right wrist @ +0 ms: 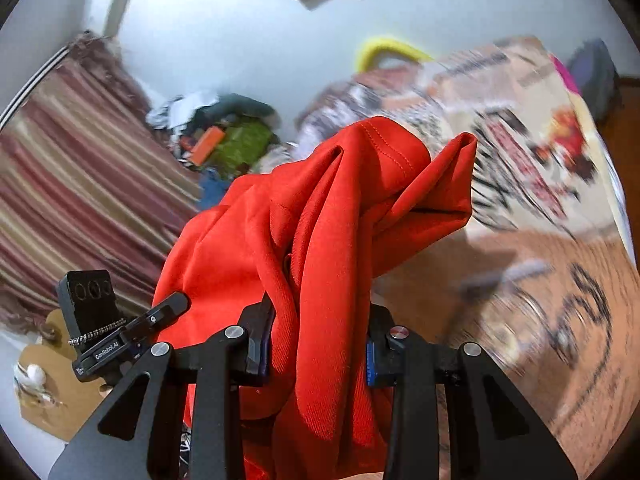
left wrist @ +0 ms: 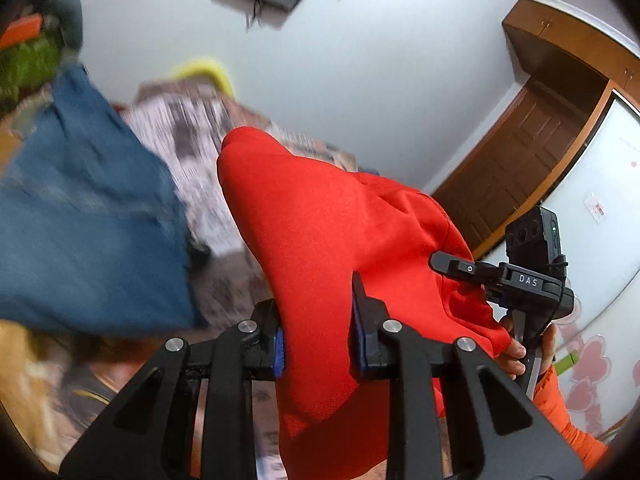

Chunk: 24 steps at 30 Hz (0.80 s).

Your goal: Fold large clothes

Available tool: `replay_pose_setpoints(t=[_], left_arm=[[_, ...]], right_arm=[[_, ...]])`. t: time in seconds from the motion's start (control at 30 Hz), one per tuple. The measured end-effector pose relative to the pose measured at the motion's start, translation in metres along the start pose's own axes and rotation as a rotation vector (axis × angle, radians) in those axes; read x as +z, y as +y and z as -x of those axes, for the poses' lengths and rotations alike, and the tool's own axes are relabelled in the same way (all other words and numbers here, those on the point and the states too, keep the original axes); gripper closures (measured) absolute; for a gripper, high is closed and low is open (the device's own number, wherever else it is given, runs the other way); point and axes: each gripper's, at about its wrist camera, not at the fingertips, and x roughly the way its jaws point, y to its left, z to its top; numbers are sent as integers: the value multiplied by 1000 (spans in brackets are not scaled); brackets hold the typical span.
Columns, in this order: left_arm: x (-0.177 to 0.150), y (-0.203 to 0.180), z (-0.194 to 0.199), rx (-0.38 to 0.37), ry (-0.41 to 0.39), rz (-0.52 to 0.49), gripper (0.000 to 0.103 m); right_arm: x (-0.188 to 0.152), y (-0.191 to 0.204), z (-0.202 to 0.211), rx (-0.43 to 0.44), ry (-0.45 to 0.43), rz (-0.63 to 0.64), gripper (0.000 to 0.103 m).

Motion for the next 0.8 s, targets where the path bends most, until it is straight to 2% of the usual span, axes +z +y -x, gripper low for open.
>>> replay_pose_setpoints(t=[0.23, 0.4, 0.5, 0.57, 0.67, 0.7, 0.77, 0.8], left_arm=[[55, 40, 70, 102, -137, -52, 78], [86, 89, 89, 186, -176, -45, 78], [95, 123, 86, 238, -170, -29, 78], [97, 151, 78, 298, -144, -22, 77], [88, 199, 48, 404, -48, 6, 75], [83, 216, 41, 428, -31, 19, 71], [74, 243, 33, 427, -25, 59, 65], [70, 252, 33, 410, -26, 88, 60]], right_arm=[[44, 71, -55, 77, -34, 105, 73], [65, 102, -109, 123, -38, 146, 73], [68, 110, -144, 140, -15, 146, 73], [68, 110, -177, 141, 18, 135, 73], [61, 101, -232, 111, 101, 119, 73], [57, 97, -248, 90, 125, 116, 73], [45, 82, -283, 45, 179, 106, 73], [41, 75, -291, 49, 193, 87, 72]])
